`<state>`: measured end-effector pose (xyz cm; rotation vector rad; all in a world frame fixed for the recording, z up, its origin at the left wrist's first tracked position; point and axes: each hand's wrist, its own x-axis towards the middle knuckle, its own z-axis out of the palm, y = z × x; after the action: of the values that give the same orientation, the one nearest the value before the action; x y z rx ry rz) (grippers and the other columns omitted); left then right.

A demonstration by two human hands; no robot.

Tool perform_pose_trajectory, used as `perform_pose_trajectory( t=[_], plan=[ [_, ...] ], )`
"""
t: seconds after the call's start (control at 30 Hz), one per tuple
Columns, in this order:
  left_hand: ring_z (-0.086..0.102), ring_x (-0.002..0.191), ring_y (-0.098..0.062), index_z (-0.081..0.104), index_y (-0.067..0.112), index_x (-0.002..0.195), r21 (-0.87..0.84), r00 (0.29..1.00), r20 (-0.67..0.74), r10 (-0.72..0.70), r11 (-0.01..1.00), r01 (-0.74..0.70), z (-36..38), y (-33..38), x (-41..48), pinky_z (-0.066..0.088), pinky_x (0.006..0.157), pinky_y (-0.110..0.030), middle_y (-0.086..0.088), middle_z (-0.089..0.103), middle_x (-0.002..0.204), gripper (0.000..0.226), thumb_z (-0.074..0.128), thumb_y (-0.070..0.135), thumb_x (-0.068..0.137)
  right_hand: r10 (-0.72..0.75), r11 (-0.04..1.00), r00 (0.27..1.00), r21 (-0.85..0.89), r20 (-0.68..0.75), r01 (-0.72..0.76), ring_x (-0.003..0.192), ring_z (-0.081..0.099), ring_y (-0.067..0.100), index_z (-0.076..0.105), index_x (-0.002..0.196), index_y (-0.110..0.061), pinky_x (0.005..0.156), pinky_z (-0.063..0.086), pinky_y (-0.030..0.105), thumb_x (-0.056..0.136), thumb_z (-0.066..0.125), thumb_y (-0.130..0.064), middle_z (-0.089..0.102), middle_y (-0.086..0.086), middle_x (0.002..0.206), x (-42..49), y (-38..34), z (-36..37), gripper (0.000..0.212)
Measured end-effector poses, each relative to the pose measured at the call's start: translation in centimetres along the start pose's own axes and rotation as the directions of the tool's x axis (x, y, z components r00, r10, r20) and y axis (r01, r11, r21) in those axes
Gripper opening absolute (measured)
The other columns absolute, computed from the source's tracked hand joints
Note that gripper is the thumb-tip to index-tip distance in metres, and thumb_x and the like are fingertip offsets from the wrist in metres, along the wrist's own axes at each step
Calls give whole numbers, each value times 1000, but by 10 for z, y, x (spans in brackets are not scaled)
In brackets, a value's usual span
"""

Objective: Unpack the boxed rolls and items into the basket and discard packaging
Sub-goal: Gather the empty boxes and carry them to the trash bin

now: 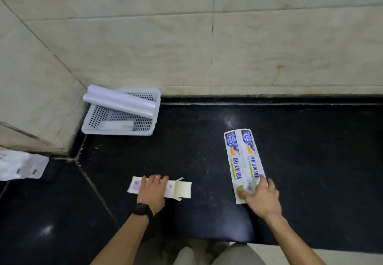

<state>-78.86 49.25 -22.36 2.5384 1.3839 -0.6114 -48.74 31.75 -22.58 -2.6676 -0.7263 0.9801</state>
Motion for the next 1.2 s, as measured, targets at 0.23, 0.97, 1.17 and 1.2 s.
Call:
perform_pose_trajectory(
  t=[0.23, 0.97, 1.17, 1.2],
  plan=[
    [53, 115, -22, 43, 28, 136, -175, 996, -88, -32, 985, 16, -14, 33, -14, 37, 104, -37, 3, 55, 127, 60, 58, 46, 81, 36, 987, 998, -153, -58, -45, 139, 26, 39, -8, 151, -21, 105, 38, 53, 68, 64, -77, 22, 20, 152, 1, -1, 17, 123],
    [58, 100, -26, 50, 23, 118, -359, 848, -261, 461, 769, -528, -93, 211, 25, 51, 79, -41, -1, 60, 107, 52, 67, 48, 76, 466, 533, 870, 836, -163, -130, 76, 65, 23, 65, 91, -20, 66, 59, 46, 88, 69, -21, 69, 10, 89, -146, 117, -10, 6],
    [56, 102, -24, 48, 23, 117, -334, 662, -202, 722, 584, -740, -100, 346, -34, 51, 83, -43, 2, 57, 109, 51, 65, 50, 77, 658, 306, 730, 951, -187, -33, 87, 70, 26, 67, 96, -30, 79, 59, 51, 82, 71, -28, 73, -3, 89, -218, 199, -19, 14],
    [56, 100, -23, 48, 24, 114, -335, 629, -185, 755, 553, -763, -99, 371, -48, 52, 83, -42, 4, 56, 107, 49, 64, 52, 77, 685, 277, 703, 961, -191, -9, 87, 70, 26, 68, 96, -30, 80, 58, 51, 81, 71, -29, 73, -4, 88, -230, 215, -20, 15]
  ],
)
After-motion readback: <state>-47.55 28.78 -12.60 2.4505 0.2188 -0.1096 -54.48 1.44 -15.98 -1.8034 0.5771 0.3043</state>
